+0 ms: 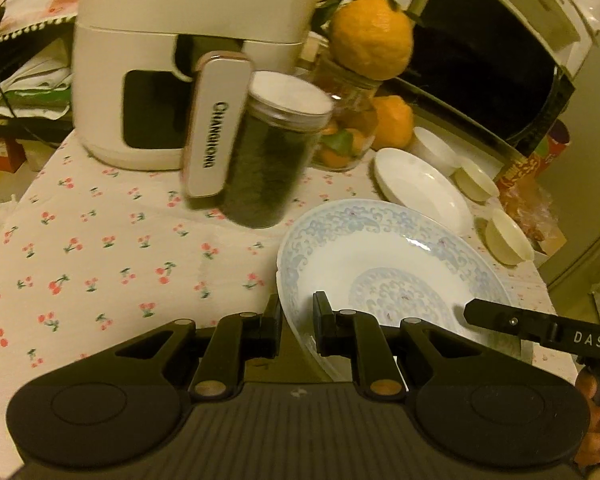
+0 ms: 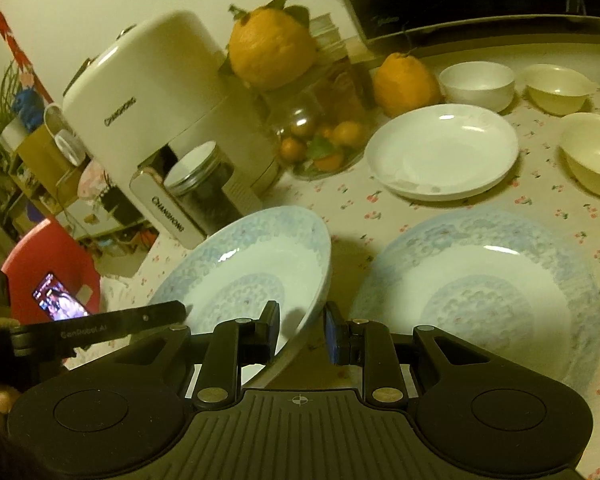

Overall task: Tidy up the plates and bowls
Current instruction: 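Lift the blue-patterned plate with both grippers and lower it onto the other blue plate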

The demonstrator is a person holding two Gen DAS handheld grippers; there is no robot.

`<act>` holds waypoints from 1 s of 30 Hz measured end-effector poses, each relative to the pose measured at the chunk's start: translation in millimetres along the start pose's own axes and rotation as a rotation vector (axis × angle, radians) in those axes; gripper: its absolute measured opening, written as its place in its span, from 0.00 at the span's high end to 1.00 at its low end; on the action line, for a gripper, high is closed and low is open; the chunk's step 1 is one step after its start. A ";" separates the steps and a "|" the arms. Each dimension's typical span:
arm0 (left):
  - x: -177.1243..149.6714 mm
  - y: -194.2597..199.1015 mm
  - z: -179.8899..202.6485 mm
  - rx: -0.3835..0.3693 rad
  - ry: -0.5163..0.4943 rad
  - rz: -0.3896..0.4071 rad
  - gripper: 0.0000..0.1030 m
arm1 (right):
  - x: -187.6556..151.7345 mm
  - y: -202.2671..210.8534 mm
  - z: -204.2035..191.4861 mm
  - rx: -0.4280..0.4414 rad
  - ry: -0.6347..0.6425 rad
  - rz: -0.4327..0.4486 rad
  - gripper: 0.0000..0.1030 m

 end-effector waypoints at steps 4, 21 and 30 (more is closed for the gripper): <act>0.6 -7.8 13.4 -0.017 -0.018 -0.005 0.87 | 4.4 6.1 13.9 -0.001 -0.021 0.013 0.77; 1.7 -44.3 59.3 -0.057 -0.081 -0.051 0.87 | 12.4 25.0 72.1 -0.046 -0.091 0.042 0.77; -2.6 -71.6 84.7 -0.069 -0.139 -0.098 0.87 | 9.5 26.7 106.2 -0.098 -0.121 0.036 0.77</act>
Point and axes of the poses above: each gripper's, at about its wrist camera, not at the fingertips, and y roughly against the way its jaws point, z to its right, x to its top, the point moved 3 cm from there along -y, roughly the way its jaws point, and after that the axes turned 12 degrees about -x, right-handed, at the moved point
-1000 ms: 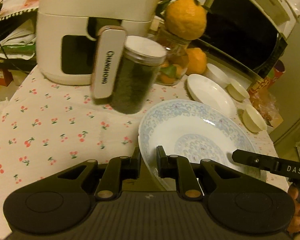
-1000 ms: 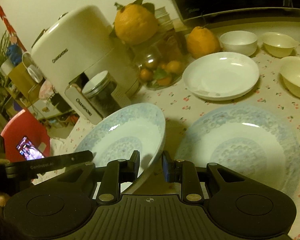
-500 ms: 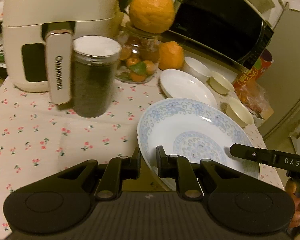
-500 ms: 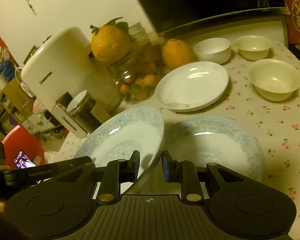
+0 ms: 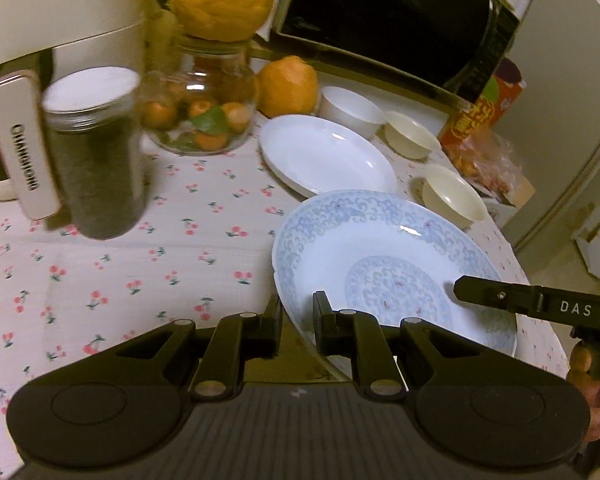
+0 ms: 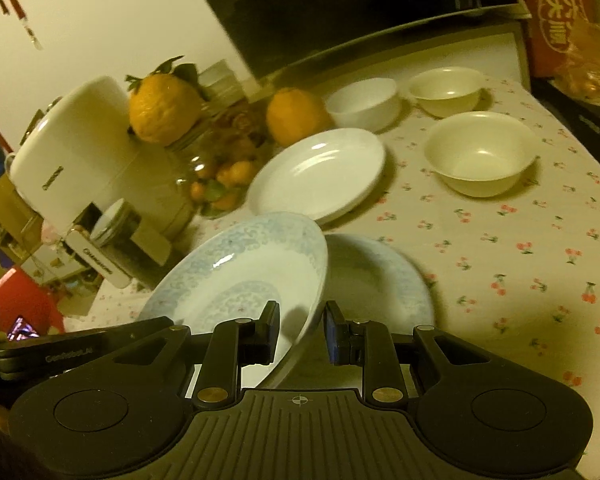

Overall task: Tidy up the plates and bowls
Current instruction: 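Lift the blue-patterned plate with both grippers and lower it onto the other blue plate, then open both grippers and release the stacked plate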

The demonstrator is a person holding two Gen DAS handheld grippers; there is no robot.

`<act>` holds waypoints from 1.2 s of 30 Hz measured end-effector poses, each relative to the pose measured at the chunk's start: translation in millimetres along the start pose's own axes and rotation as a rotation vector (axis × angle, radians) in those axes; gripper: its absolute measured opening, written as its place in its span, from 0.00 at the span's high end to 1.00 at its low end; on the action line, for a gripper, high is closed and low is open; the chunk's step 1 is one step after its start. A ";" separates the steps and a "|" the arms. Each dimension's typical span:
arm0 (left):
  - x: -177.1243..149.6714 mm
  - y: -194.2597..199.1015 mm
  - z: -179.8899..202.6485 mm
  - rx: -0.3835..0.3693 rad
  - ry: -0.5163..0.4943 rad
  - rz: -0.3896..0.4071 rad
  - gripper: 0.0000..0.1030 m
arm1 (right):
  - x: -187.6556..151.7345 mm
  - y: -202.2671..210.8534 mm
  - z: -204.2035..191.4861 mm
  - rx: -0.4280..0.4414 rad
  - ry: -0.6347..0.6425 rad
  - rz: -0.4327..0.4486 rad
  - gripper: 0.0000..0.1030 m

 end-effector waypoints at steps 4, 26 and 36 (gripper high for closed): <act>0.5 -9.9 7.6 -0.002 -0.015 -0.012 0.87 | 0.2 -0.5 11.0 -0.019 -0.011 0.000 0.77; -9.2 -35.4 27.6 0.095 -0.123 -0.078 0.87 | -11.8 -13.3 22.2 -0.141 0.057 -0.063 0.77; -13.0 -37.7 35.0 0.155 -0.185 -0.083 0.85 | -10.6 -9.5 14.9 -0.178 0.124 -0.060 0.77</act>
Point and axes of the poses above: each gripper's, at about its wrist camera, not at the fingertips, and y roughly against the way its jaws point, z to its right, x to its top, the point moved 3 cm from there along -y, roughly the way its jaws point, and after that the axes turned 12 degrees about -x, right-handed, at the moved point
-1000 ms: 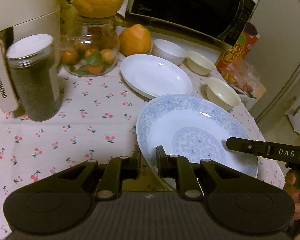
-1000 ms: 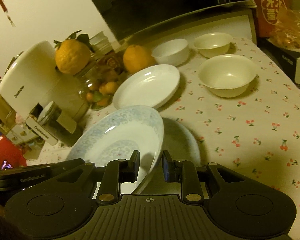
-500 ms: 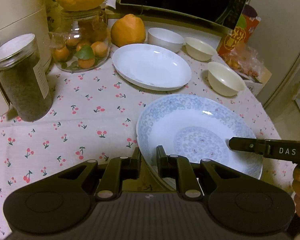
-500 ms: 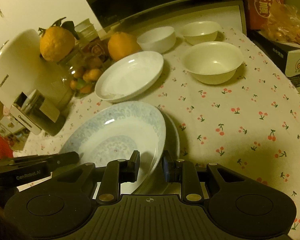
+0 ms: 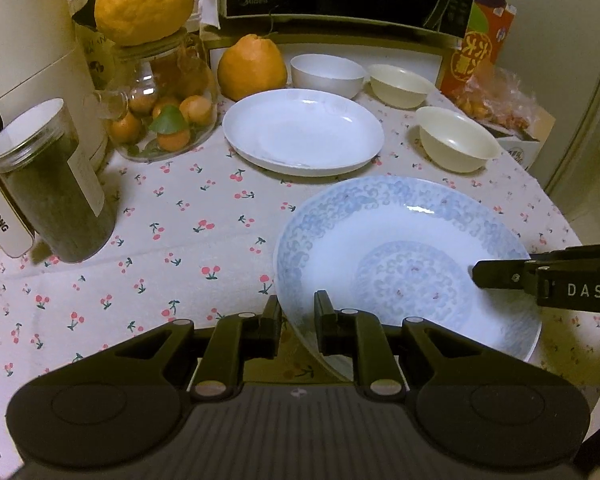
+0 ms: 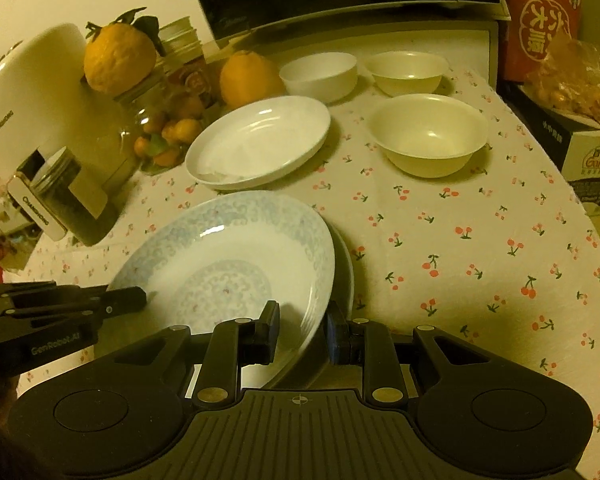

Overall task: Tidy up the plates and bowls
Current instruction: 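Open both grippers and release the stacked plate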

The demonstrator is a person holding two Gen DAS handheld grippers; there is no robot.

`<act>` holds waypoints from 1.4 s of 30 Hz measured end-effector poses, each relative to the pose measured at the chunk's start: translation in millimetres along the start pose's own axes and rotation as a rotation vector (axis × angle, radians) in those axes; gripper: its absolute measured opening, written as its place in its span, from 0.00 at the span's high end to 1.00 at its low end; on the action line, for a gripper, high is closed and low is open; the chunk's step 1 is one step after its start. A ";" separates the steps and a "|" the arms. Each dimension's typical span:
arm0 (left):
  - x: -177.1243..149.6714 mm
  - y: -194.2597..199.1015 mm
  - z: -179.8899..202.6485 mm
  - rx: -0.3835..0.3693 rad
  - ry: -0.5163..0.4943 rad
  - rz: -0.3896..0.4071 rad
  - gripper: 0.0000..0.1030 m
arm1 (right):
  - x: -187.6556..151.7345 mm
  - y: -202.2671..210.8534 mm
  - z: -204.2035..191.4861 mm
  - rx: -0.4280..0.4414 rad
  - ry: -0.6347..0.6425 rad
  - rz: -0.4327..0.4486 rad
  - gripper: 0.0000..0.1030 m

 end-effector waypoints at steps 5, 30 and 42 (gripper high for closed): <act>-0.6 -0.6 2.7 0.027 -0.028 0.001 0.85 | -0.4 5.2 -4.5 -0.023 0.040 0.009 0.77; -1.8 0.4 11.7 0.032 -0.097 0.009 0.63 | 4.2 12.6 -0.4 -0.050 0.065 0.004 0.63; 4.2 5.5 8.9 0.020 -0.032 0.030 0.13 | 13.4 13.8 4.1 -0.029 0.027 0.016 0.17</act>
Point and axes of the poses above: each gripper's, at about its wrist camera, not at the fingertips, and y roughly against the way its jaws point, z to its right, x to its top, the point moved 3 cm from there along -y, roughly the way its jaws point, and after that the axes turned 12 degrees about -x, right-handed, at the moved point
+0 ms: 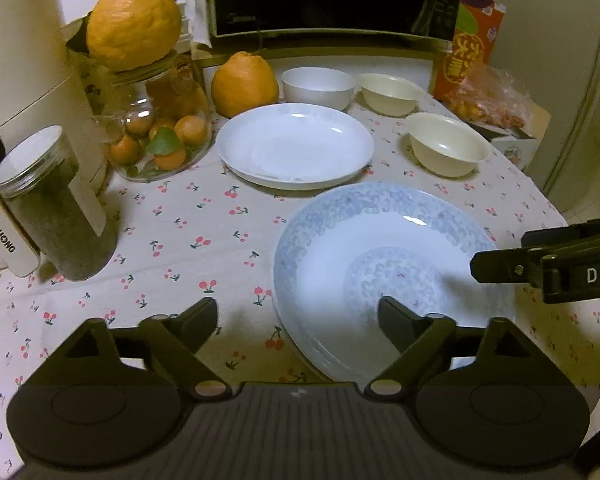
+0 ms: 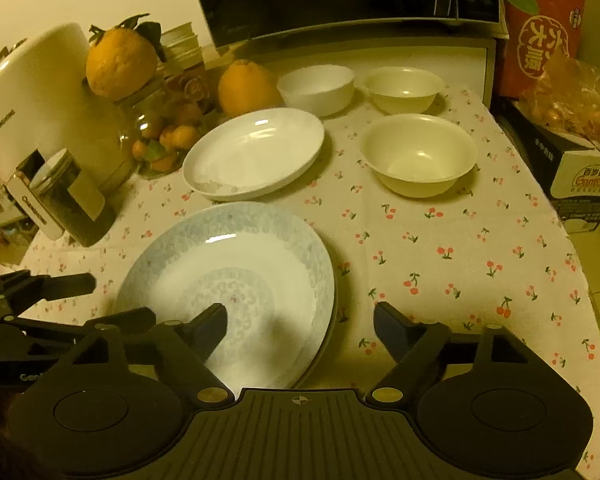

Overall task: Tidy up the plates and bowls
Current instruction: 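Open both grippers and release the stacked plate, then move both tools toward the plain white plate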

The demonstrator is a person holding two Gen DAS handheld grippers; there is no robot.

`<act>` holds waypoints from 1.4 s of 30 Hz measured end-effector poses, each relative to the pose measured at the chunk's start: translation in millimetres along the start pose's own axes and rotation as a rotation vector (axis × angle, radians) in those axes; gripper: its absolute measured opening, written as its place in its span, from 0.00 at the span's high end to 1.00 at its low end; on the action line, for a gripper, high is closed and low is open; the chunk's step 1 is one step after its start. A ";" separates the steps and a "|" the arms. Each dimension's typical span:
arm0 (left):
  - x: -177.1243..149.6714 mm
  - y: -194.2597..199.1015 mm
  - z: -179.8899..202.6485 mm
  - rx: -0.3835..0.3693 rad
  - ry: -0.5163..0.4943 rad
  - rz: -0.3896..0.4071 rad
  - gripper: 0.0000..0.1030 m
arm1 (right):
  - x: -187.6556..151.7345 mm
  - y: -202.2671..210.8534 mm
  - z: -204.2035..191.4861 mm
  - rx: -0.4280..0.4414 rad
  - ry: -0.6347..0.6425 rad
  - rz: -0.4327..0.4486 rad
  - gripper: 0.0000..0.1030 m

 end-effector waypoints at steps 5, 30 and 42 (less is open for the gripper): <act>6.6 3.7 -12.0 0.017 0.095 0.005 0.03 | 8.2 4.3 -2.0 -0.010 0.012 0.028 0.09; 65.8 -3.2 -49.2 0.174 0.286 0.020 0.01 | 92.2 0.5 -10.5 0.047 -0.078 0.057 0.01; 74.4 -33.2 -83.9 0.207 0.364 0.092 0.01 | 119.2 -51.6 -8.5 0.098 -0.163 0.075 0.01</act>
Point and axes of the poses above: each gripper's, at about its wrist camera, not at the fingertips, and y roughly against the way its jaws point, z to its right, x to its top, the point moved 3 cm from there along -y, roughly the way its jaws point, and after that the axes turned 12 degrees about -x, right-handed, at the moved point
